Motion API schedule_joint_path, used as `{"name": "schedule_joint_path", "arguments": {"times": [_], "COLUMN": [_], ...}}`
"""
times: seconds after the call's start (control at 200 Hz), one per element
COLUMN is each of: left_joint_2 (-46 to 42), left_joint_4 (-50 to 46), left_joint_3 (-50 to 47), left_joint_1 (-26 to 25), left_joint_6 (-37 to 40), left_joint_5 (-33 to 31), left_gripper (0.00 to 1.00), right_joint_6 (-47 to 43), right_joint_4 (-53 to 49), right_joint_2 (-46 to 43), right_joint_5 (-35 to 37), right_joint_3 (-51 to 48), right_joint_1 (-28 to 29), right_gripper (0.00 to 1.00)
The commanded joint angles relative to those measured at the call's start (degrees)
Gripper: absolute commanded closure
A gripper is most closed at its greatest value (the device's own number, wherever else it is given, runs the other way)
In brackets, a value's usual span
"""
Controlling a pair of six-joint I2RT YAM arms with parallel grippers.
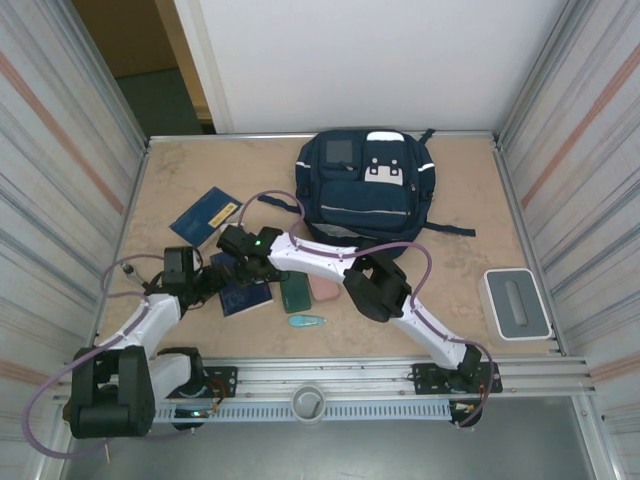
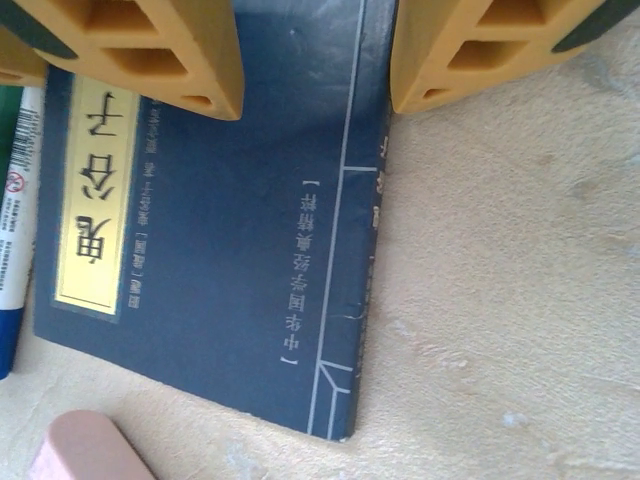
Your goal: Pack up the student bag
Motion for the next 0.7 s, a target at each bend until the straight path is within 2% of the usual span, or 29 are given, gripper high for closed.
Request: {"name": "schedule_joint_path", "arguments": {"times": [0.0,0.12,0.2,0.436,0.696], "left_joint_2": [0.82,1.19,1.28,0.84,-1.59], "left_joint_4": [1.99,2.75,2.84,3.02,2.34], "left_joint_3": [0.18,-0.06,-0.16,-0.34,-0.43], "left_joint_1": [0.17,0.26,0.35,0.35,0.94], "left_joint_6": [-0.86,-1.27,-1.23,-1.27,-1.59], "left_joint_5": [-0.73,-0.97,-0.83,-0.60,-0.68], "left_gripper": [0.59,0.61,0.62,0.63,0.62], "right_joint_6": [-0.12,-0.05,0.14,1.08,0.57], "right_joint_4": [-1.79,-1.00,0.94,14.09,19.83], "right_joint_2": [2.62,3.32,2.74,-5.31,-12.86], "right_joint_5": [-1.31,-3.05,-5.04,-9.84,-13.50], "right_joint_3": [2.48,3.11,2.26,-8.07,-15.55], "right_joint_1": [-0.32,-0.61,-1.06,-2.41,-3.63], "right_gripper": [0.35,0.36,0.41,0.68,0.94]}}
